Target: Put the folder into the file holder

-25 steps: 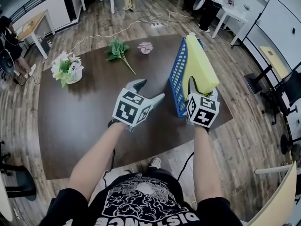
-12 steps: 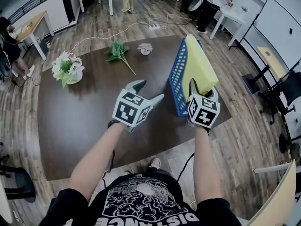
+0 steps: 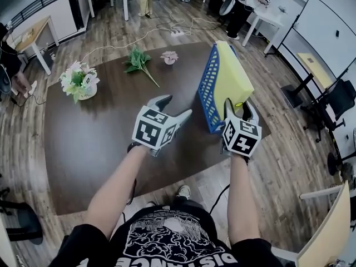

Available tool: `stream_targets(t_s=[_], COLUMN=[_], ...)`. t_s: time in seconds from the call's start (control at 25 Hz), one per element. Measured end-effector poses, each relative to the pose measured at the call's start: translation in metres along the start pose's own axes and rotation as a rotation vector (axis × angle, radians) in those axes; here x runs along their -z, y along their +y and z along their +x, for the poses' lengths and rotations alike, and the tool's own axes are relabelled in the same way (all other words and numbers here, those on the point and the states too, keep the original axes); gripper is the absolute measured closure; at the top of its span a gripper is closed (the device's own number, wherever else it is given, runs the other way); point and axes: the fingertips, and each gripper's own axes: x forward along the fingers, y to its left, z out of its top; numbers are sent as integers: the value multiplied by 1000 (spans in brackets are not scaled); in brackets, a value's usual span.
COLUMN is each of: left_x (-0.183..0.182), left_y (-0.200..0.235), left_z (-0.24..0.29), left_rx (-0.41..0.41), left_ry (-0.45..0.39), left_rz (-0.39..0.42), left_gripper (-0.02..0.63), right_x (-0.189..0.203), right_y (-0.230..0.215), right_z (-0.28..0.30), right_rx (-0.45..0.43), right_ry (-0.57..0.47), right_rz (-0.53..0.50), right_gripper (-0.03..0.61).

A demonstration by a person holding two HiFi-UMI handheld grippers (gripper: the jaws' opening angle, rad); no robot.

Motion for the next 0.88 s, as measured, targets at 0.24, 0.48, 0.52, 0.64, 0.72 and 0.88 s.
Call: stream_targets(t_s=[0.24, 0.48, 0.52, 0.64, 0.72, 0.88], left_x=[-2, 6, 7, 10, 12, 16], left_y=[8, 12, 13, 17, 23, 34], left_z=[-21, -47, -52, -69, -80, -100], left_rx=[-29, -41, -46, -72, -94, -119], left_ry=[-27, -34, -36, -43, -48, -57], left_rz=[5, -7, -7, -6, -13, -29], left_gripper=[318, 373, 382, 408, 428, 473], right_x=[-1, -3, -3, -3, 0, 6], right_y=[12, 45, 53, 79, 97, 129], right_z=[-25, -41, -44, -50, -53, -58], right_rx=[-13, -97, -118, -191, -240, -321], right_ry=[1, 12, 14, 22, 31, 45], right_rz=[9, 1, -8, -32, -38, -36], right_gripper=[362, 402, 414, 449, 460, 483])
